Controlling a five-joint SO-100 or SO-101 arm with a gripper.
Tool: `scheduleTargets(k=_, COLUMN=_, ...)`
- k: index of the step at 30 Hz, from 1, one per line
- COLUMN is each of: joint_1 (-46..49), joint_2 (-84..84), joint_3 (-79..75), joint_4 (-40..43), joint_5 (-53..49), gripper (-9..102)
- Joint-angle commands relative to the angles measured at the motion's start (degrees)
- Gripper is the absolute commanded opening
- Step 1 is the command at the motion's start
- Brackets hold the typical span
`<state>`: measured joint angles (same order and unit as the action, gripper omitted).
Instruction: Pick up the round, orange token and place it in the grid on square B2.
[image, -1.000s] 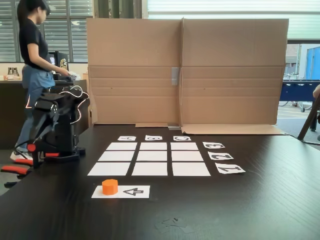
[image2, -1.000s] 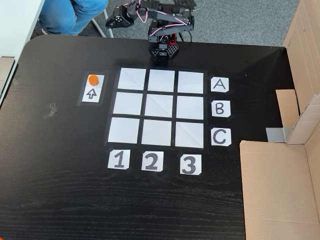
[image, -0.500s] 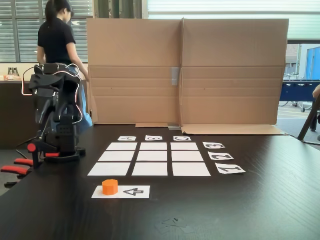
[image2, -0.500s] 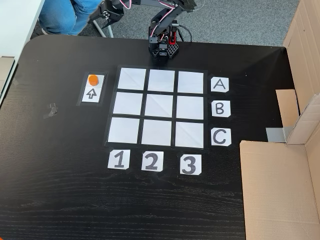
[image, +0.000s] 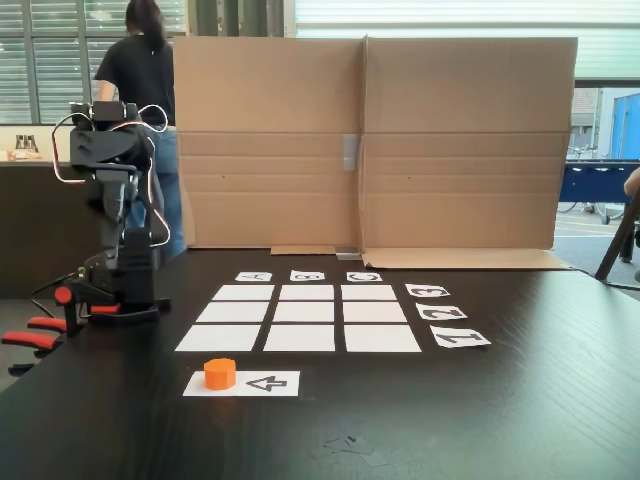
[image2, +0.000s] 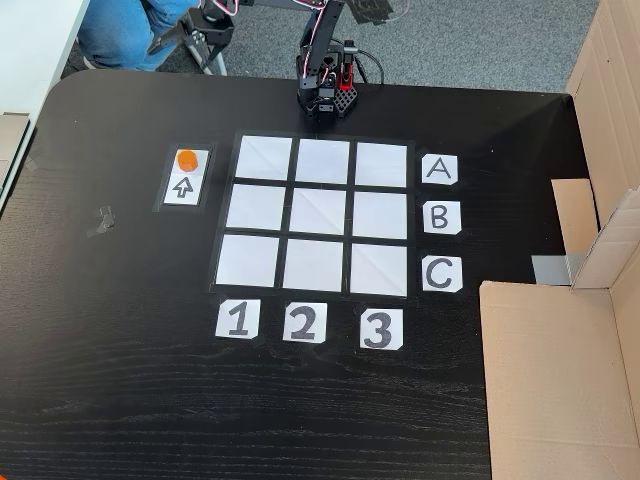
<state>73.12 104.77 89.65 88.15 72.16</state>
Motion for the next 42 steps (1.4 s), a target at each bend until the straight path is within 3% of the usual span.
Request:
scheduleTargets(k=1, joint_1=-1.8, joint_2=-2.5, joint_3=-3.1, joint_4=0.4, joint_5=0.4, gripper=67)
scheduleTargets(k=28, joint_1=-13.9, joint_2=-31.0, joint_3=-22.9, joint_4=0.7, joint_5=-1.7, gripper=71)
scheduleTargets(k=42, joint_1=-18.0, joint_2=-36.7, joint_3=-25.8, joint_4=0.3, joint_5=-9.6, gripper=71)
